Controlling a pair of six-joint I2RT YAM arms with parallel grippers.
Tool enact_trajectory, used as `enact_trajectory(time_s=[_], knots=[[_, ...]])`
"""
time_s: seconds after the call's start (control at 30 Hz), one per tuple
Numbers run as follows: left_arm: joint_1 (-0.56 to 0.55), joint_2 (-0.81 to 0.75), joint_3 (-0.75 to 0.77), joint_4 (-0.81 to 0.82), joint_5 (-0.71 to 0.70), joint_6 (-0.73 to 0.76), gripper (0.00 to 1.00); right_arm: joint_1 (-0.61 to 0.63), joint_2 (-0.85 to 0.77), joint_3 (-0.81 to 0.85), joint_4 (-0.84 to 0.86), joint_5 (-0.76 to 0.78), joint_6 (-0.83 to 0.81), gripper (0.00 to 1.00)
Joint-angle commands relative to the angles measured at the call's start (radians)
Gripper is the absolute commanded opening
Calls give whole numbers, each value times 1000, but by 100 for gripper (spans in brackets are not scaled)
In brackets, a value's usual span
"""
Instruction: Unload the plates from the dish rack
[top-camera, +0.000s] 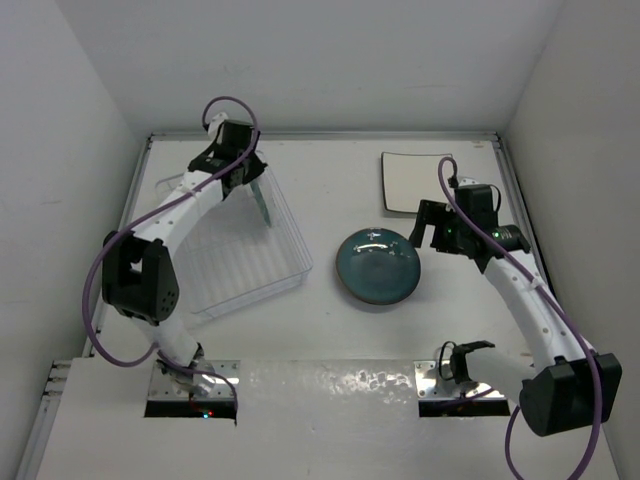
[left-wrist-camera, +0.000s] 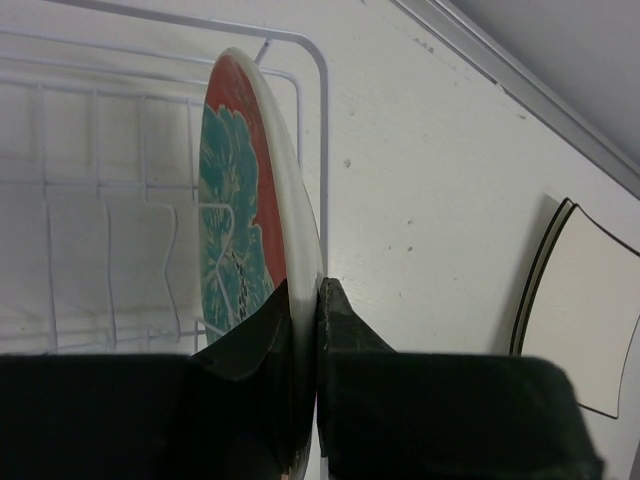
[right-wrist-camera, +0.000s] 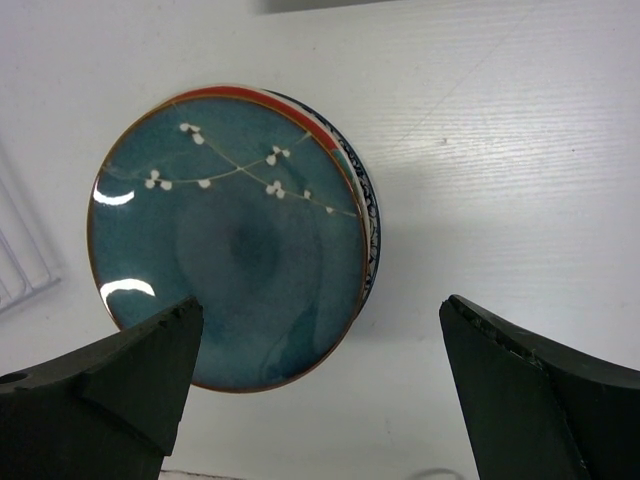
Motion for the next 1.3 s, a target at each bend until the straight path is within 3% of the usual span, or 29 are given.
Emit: enact_trajectory(time_s=[0.0, 0.13, 0.3, 0.57, 0.67, 0.7, 0.77, 0.8, 0.83, 0.87, 0.97, 1.07, 1.13, 1.27], knots=[[13, -66, 7, 78, 22, -21, 0, 4, -21, -2, 18, -8, -11, 99], [13, -123, 53, 72, 13, 37, 0, 4, -21, 22, 2, 1, -20, 99], [13, -135, 226, -1, -30, 196, 0, 4, -32, 61, -25, 9, -22, 99], [-5, -126, 448, -17, 133, 456, 0, 4, -65, 129, -39, -7, 41, 99], [-88, -135, 475, 21, 151, 584, 0, 3, -71, 182, -64, 19, 86, 99], [-185, -140, 473, 31, 84, 638, 0, 3, -75, 212, -65, 27, 98, 99], [-317, -160, 429, 75, -42, 836, 0, -5, -85, 244, -65, 26, 145, 99], [-455, -169, 397, 106, -188, 906, 0, -10, -87, 280, -64, 13, 161, 99], [-521, -178, 314, 139, -278, 1031, 0, -26, -88, 298, -62, -14, 194, 99], [-622, -200, 269, 225, -401, 1089, 0, -37, -91, 336, -62, -52, 210, 99], [-794, -249, 56, 423, -594, 1331, 0, -106, -95, 460, -119, -166, 227, 99], [-948, -275, -183, 667, -750, 1679, 0, -139, -117, 562, -169, -203, 202, 99], [-1010, -281, -269, 859, -797, 1811, 0, -139, -111, 591, -194, -235, 195, 99], [-1151, -278, -442, 1161, -834, 2065, 0, -139, -50, 538, -188, -476, 155, 99]])
